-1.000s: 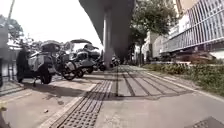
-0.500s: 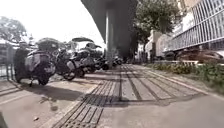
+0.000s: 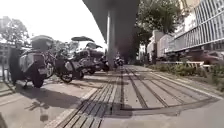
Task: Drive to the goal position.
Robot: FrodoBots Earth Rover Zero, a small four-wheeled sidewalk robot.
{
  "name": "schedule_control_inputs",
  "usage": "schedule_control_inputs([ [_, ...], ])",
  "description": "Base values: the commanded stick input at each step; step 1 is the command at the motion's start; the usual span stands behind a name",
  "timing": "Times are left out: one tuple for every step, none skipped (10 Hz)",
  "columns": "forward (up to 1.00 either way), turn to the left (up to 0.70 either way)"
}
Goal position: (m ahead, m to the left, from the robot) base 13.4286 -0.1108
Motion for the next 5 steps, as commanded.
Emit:
schedule_control_inputs([
  [0.45,0.0],
  [0.45,-0.26],
  [0.45,-0.22],
  [0.47,0.0],
  [0.66,0.0],
])
